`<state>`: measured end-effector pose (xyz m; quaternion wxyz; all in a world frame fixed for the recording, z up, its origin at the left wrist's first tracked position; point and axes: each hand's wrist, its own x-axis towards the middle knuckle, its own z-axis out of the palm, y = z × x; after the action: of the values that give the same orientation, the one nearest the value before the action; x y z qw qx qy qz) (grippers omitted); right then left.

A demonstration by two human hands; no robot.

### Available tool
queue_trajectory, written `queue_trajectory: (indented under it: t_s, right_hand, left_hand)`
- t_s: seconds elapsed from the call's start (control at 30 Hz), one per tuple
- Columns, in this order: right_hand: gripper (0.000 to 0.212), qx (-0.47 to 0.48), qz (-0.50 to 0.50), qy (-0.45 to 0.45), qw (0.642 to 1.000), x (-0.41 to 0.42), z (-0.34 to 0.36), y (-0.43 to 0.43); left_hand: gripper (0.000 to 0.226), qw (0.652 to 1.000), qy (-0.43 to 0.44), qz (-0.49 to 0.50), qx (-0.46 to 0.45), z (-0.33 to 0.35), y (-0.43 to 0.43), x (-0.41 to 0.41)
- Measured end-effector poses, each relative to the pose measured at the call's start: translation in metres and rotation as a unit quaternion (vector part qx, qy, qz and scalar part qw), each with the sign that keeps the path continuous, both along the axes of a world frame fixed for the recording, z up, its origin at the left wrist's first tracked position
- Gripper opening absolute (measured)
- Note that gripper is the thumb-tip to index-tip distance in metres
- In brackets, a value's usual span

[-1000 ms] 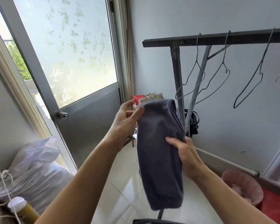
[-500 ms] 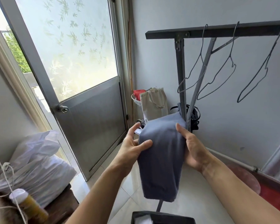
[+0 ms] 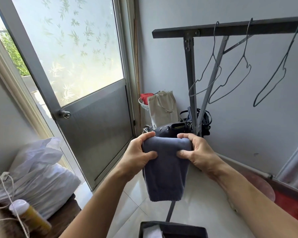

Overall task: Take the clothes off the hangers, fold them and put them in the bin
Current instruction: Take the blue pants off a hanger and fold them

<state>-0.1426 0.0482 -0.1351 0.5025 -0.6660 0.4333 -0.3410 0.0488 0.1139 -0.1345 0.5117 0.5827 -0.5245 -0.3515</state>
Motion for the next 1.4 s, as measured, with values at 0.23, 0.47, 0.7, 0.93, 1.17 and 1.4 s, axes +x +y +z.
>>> queue_trajectory:
  t_s: [0.23,0.47,0.7,0.93,1.17,1.4]
  right_hand:
    - [0.019,-0.156,-0.046,0.055,0.985,-0.01,0.007,-0.011]
    - [0.014,0.019,0.012,-0.17,0.985,-0.014,0.007,-0.01]
    - [0.019,0.029,-0.08,-0.172,0.981,-0.005,-0.016,-0.014]
    - [0.036,0.136,-0.113,-0.237,0.955,0.015,-0.038,-0.009]
    - [0.037,0.253,-0.102,-0.141,0.952,0.047,-0.107,0.0]
    - [0.015,0.19,-0.171,-0.118,0.96,0.077,-0.2,-0.031]
  left_hand:
    - [0.027,0.943,-0.32,0.057,-0.069,0.011,-0.005,0.014]
    - [0.014,0.996,0.084,-0.037,-0.013,0.013,-0.004,0.0]
    - [0.043,0.98,0.187,-0.005,0.064,-0.013,-0.009,-0.009]
    - [0.027,0.979,0.167,0.022,0.117,-0.045,-0.001,-0.011]
    - [0.016,0.985,0.132,0.103,0.045,-0.101,-0.019,0.003]
    - [0.038,0.963,0.132,0.218,0.086,-0.203,-0.05,0.019]
